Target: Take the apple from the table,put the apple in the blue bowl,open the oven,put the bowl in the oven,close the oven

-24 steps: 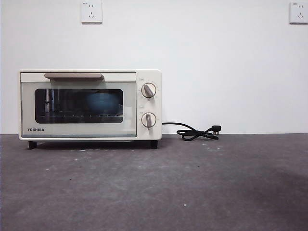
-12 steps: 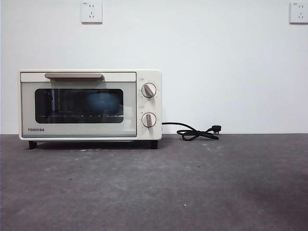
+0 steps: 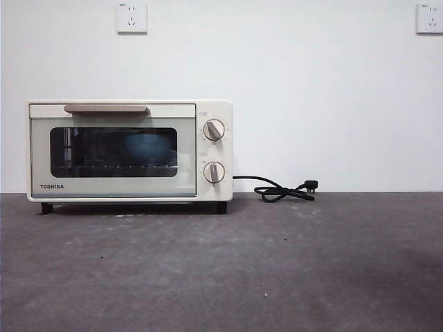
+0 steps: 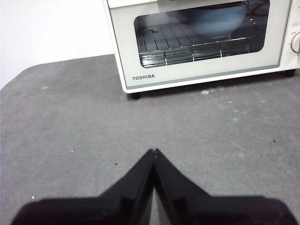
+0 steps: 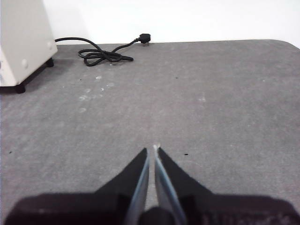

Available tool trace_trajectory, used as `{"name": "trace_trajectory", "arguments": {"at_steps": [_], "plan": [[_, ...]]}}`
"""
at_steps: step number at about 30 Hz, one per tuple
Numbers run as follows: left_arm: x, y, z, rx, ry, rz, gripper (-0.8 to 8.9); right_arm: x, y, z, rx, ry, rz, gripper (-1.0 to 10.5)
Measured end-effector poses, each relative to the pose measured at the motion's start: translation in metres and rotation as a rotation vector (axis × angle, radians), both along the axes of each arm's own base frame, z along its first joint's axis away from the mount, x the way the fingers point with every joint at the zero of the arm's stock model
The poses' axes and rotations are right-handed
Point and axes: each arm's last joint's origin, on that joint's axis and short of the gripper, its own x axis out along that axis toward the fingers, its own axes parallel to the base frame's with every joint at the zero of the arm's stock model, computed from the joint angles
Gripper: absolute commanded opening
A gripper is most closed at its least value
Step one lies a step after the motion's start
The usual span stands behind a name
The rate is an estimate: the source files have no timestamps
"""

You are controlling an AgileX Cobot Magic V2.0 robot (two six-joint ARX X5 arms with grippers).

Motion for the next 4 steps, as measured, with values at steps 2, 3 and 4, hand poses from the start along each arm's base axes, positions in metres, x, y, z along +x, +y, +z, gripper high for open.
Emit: {"name": "trace_trajectory", "arguments": {"at_steps": [2, 3, 4], "plan": [[0.0, 0.0, 0.0, 0.0, 0.0, 0.0, -0.04, 0.0, 0.0, 0.0, -0.002, 0.0, 0.0, 0.3], [0.0, 0.0, 0.0, 0.0, 0.0, 0.0, -0.04, 0.0, 0.0, 0.0, -0.003, 0.0, 0.0, 0.3], [0.0, 0.0, 0.0, 0.0, 0.0, 0.0, -0.04, 0.0, -0.0001, 0.0, -0.004, 0.0, -0.002, 0.3]]}}
